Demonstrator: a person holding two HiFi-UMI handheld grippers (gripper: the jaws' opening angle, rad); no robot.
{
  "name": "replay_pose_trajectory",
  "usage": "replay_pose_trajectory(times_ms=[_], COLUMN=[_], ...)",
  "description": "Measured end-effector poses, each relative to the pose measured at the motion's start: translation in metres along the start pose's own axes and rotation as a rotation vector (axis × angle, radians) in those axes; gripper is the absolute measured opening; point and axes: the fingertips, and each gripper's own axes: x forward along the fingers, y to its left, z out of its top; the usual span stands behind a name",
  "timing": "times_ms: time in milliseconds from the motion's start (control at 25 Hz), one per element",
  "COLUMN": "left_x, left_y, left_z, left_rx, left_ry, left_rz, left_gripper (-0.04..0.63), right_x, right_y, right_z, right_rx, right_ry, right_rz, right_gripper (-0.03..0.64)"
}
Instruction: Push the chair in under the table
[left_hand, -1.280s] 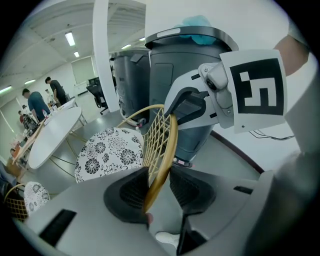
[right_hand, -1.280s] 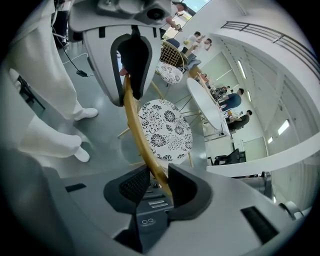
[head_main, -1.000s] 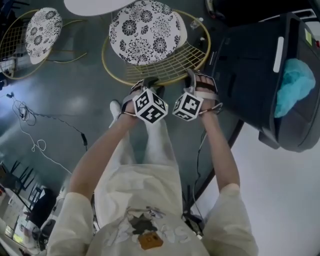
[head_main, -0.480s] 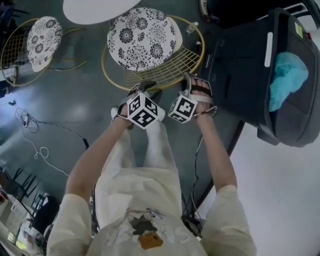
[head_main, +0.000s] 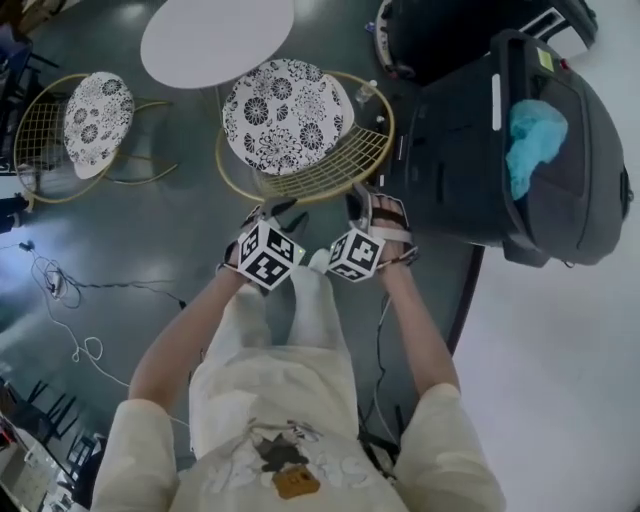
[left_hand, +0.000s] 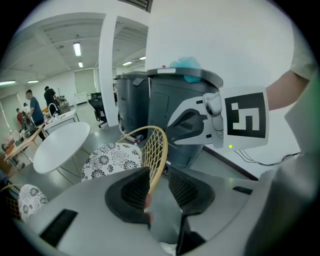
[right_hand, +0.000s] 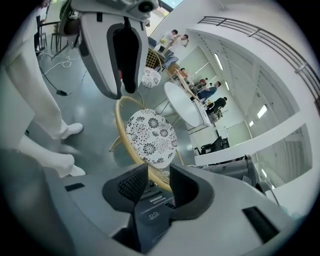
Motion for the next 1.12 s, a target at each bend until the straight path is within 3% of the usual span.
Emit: replay_pose_trajectory(times_ms=[160, 440, 640, 920, 1120], left_x=[-0.005, -0.071, -0.130, -0.195, -0.234], left_y=[0.045, 0.084, 0.090, 0.066, 0.061], left_z=[0.007, -0.002, -0.009, -0.019, -0.014], left_rx=[-0.097, -0.265, -0.283, -0.275, -0.366], left_ry=[-0.055, -0.102, -0.167, -0.243, -0.339], left_rz=[0.039, 0.070, 0.095, 0.088, 0.096], left_gripper=[0.011, 0.009, 0.009, 0.009, 0.009], right_x=[0.007, -0.054, -0.099, -0.139, -0.164], right_y=[-0.015, -0.042, -0.030, -0.003, 0.005], right_z=[0.034, 0.132, 0.190, 0.231, 0.246], right_rx=[0.171, 0.435, 0.622, 0.819, 0.962], right_ry=[-0.087, -0.298, -0.424, -0.512, -0.538], right_rz=[0.032, -0.001, 0.023, 0.063, 0.116], right_gripper=[0.133, 0.093, 0.089, 0.086, 0.076])
